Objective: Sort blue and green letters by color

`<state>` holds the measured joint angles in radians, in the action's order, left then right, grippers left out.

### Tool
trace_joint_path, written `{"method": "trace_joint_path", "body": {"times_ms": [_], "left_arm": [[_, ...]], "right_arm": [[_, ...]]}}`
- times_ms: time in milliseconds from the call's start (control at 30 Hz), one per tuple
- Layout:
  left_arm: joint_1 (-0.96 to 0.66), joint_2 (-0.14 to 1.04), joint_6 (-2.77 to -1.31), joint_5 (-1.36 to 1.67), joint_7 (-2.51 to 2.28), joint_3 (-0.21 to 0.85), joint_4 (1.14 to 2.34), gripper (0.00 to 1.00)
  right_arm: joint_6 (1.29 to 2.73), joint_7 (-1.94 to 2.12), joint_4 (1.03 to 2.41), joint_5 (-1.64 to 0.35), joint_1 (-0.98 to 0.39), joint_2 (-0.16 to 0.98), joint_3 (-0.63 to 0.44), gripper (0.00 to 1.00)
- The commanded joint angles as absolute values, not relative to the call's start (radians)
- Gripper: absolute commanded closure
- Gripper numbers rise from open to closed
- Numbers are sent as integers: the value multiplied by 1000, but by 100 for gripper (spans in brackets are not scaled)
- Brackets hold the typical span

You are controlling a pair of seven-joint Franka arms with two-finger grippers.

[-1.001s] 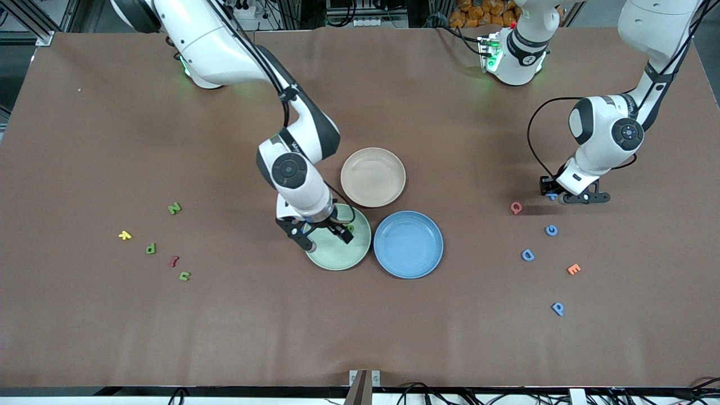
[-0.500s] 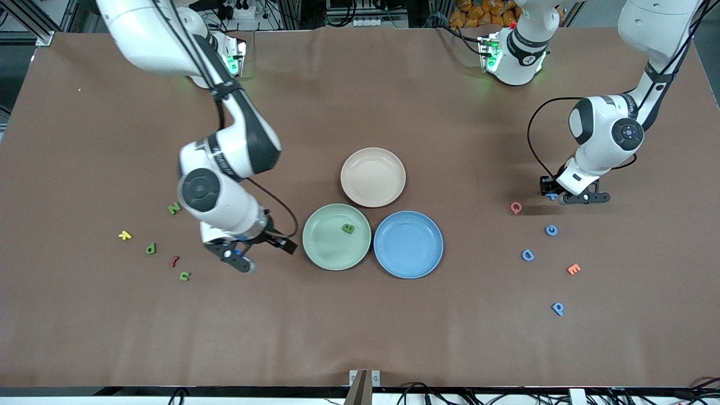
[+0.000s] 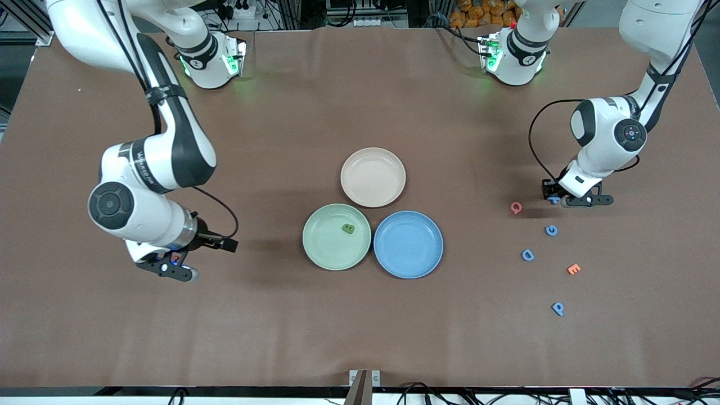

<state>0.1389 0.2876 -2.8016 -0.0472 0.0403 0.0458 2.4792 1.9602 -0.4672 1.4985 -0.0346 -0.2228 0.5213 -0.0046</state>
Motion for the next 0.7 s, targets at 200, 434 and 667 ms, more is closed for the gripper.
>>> {"method": "trace_joint_path", "body": {"times_ms": [200,434,667], "left_arm": [[89,183,-2720,-44,54,46,2462,100],[54,140,-2675,-44,51,46,2433,100],[15,98,-2611,-44,46,46,2392,100]], "right_arm": [[2031,-281,1640,18,-106,456,8,0],[2212,-239,1741,18,-75,456,8,0],[2327,-239,1775,20,-52,489,6,0]]}}
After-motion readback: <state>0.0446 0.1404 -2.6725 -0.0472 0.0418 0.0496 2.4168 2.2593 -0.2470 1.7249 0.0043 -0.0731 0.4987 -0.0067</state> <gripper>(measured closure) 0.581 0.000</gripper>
